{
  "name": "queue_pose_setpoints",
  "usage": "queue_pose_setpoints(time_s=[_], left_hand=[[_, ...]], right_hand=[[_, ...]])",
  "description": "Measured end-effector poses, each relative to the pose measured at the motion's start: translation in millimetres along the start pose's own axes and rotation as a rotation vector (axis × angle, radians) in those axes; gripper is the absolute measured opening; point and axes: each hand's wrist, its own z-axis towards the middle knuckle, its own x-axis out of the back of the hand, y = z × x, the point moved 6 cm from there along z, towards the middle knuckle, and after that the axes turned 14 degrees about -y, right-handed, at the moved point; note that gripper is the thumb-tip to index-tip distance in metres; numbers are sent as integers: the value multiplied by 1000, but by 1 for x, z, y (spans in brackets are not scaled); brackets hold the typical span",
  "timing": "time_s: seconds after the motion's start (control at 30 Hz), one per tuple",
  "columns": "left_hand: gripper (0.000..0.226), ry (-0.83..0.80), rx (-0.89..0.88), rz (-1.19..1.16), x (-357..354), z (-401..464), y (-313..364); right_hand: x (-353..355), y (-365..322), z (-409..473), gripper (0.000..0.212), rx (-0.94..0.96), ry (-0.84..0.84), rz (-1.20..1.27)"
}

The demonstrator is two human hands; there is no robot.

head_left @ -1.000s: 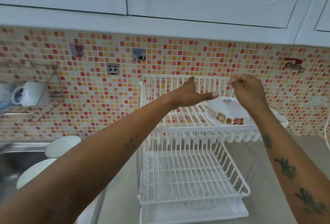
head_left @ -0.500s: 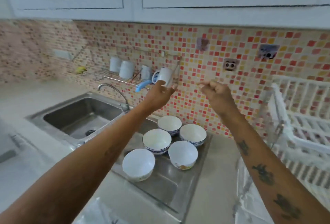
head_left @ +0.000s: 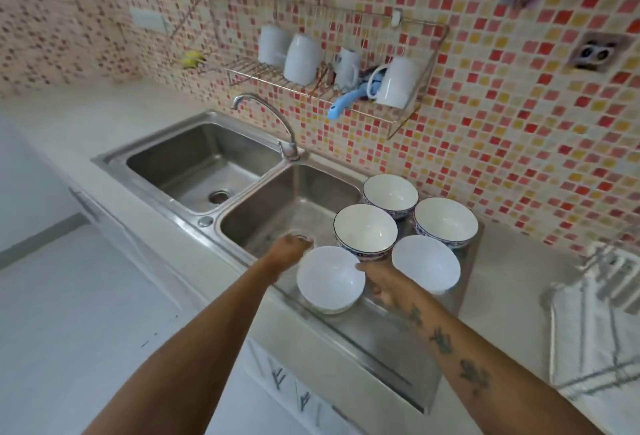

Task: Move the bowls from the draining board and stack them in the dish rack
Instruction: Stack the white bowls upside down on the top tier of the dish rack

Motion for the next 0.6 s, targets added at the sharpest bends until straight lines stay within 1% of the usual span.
queue_pose_setpoints(time_s=[0.07, 0.13, 0.2, 0.27, 0.33, 0.4, 0.53, 0.6], left_hand=[[9, -50, 42, -44, -11, 12, -22], [10, -58, 77, -98, -19, 24, -43], [7, -25, 74, -167, -24, 33, -57], [20, -3, 60, -241, -30, 38, -64], [33, 14, 44, -293, -34, 41, -68], [39, 32, 29, -319, -38, 44, -72], [48, 75, 5, -379, -43, 46, -80], [50, 78, 4, -417, -45, 46, -80]], right_hand=[[-4, 14, 13, 18, -68, 2, -6], [-8, 20, 21, 18, -105, 4, 4], [-12, 24, 26, 18, -107, 0, 40], [-16, 25, 30, 26, -78, -5, 81], [-18, 28, 33, 28, -58, 5, 126], [-17, 32, 35, 27, -52, 14, 154], [-18, 35, 37, 40, -35, 11, 177], [-17, 36, 38, 42, -25, 4, 193]])
